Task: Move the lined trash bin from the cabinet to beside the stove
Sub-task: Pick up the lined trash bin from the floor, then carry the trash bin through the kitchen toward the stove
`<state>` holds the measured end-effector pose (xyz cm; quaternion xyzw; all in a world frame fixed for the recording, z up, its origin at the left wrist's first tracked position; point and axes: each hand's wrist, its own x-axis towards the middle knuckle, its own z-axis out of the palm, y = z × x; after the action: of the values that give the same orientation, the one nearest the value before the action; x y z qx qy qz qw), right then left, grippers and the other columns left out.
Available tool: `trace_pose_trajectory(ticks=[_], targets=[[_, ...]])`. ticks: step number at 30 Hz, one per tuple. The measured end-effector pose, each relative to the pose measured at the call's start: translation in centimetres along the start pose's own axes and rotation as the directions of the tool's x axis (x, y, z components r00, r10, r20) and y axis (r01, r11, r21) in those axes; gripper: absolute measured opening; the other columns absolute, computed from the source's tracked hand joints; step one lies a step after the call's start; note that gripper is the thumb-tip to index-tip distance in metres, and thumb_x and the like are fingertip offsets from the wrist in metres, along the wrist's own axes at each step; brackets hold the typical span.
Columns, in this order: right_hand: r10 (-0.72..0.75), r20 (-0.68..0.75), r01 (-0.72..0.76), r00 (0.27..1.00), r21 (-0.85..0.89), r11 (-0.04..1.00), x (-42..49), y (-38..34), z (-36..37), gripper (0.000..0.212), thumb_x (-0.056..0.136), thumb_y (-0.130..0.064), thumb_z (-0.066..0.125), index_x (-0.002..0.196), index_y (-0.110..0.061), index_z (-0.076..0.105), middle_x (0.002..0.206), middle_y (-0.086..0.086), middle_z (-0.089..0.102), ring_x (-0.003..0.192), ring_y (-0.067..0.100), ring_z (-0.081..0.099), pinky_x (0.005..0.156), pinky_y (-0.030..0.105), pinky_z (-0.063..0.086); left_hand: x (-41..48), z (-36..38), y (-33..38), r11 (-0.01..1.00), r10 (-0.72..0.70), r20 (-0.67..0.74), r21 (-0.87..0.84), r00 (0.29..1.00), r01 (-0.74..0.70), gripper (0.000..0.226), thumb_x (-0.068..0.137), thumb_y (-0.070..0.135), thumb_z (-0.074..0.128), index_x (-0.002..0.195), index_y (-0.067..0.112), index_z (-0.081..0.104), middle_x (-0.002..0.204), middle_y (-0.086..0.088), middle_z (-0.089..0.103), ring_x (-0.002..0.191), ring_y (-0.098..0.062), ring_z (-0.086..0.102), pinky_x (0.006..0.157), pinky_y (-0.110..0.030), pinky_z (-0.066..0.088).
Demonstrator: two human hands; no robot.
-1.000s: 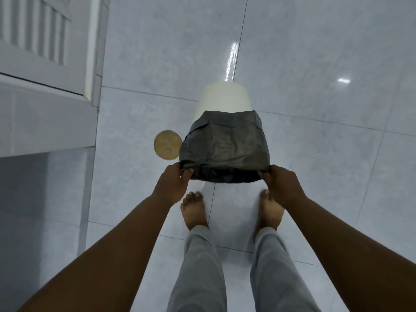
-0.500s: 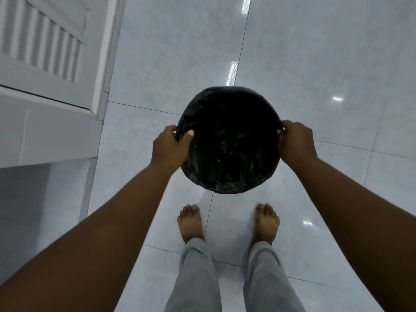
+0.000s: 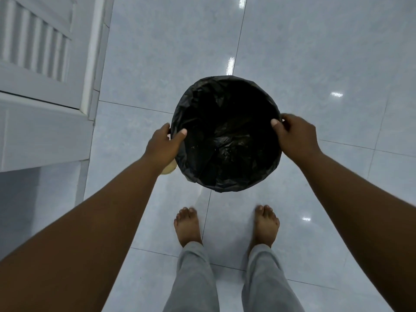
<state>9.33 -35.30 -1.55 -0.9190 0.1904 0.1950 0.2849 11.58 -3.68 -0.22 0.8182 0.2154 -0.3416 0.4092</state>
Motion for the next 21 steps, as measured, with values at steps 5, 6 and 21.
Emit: trace_pose_trajectory(ticks=[5,6,21], targets=[[0.086,0.245,-0.161,0.966,0.305,0.939,-4.6,1.7,0.8,0.061,0.087,-0.064,0.051,0.142,-0.039,0.045,0.137,-0.001,0.058,0.124,0.021,0.053,0.099,0.034,0.041,-0.5,0.7,-1.7,0.981,-0.073,0.202,-0.16,0.977,0.107,0.075,0.084,0.066,0.06,0.151,0.045,0.035,0.151,0.007,0.051,0.13,-0.018,0.051,0.101,-0.034,0.041],[0.094,0.28,-0.195,0.955,0.36,0.913,-5.2,1.9,1.0,0.064,0.086,-0.066,0.051,0.144,-0.045,0.038,0.143,-0.004,0.053,0.128,0.02,0.049,0.103,0.036,0.041,-0.7,0.8,-1.8,0.975,-0.074,0.218,-0.191,0.973,0.117,0.079,0.081,0.069,0.061,0.152,0.047,0.033,0.152,0.007,0.05,0.129,-0.016,0.049,0.101,-0.033,0.041],[0.091,0.228,-0.239,0.969,0.795,0.557,-12.4,-5.8,-14.2,0.054,0.082,-0.07,0.051,0.131,-0.047,0.054,0.133,-0.013,0.06,0.121,0.009,0.056,0.101,0.035,0.047,-14.4,-4.2,10.4,0.821,0.164,0.218,-0.571,0.962,-0.011,0.072,0.088,0.056,0.054,0.154,0.035,0.037,0.148,0.004,0.058,0.122,-0.01,0.065,0.092,-0.027,0.059]])
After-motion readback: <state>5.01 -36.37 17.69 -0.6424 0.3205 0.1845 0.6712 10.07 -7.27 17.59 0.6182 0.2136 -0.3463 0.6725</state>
